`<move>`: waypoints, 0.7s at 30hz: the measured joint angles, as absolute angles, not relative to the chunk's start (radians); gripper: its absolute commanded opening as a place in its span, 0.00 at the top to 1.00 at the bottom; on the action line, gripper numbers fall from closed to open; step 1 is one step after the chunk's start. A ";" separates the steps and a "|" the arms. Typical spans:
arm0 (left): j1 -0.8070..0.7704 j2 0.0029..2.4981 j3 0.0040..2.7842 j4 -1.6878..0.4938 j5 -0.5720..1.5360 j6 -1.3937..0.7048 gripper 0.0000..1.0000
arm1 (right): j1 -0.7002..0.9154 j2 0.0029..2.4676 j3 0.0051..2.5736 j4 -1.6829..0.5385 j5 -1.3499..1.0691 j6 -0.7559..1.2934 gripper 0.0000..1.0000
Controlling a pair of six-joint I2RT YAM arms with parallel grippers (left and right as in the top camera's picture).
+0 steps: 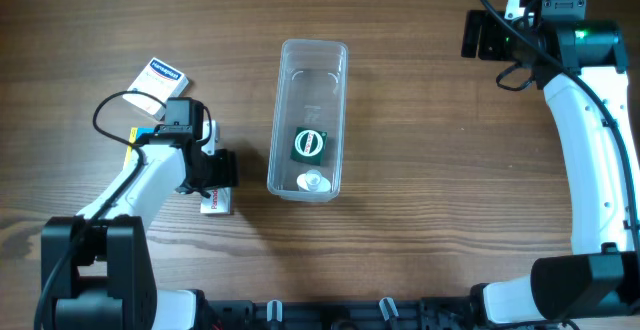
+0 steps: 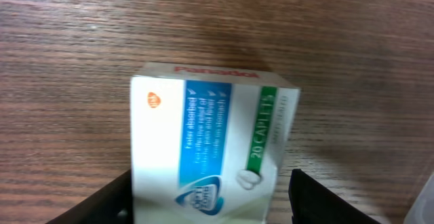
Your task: Pack container
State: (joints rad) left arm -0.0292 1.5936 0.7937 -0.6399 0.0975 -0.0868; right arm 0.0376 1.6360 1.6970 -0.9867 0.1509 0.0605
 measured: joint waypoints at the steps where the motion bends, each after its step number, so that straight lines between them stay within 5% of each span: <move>1: -0.042 1.594 0.794 -0.632 0.094 -0.087 0.40 | 0.038 1.636 1.697 -0.987 0.151 0.060 0.00; 21: -0.060 1.594 0.794 -0.624 0.088 -0.087 0.42 | 0.038 1.636 1.697 -0.987 0.151 0.060 0.00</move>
State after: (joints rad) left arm -0.0601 1.5936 0.7937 -0.6239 0.0875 -0.0868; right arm 0.0376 1.6360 1.6970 -0.9867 0.1509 0.0601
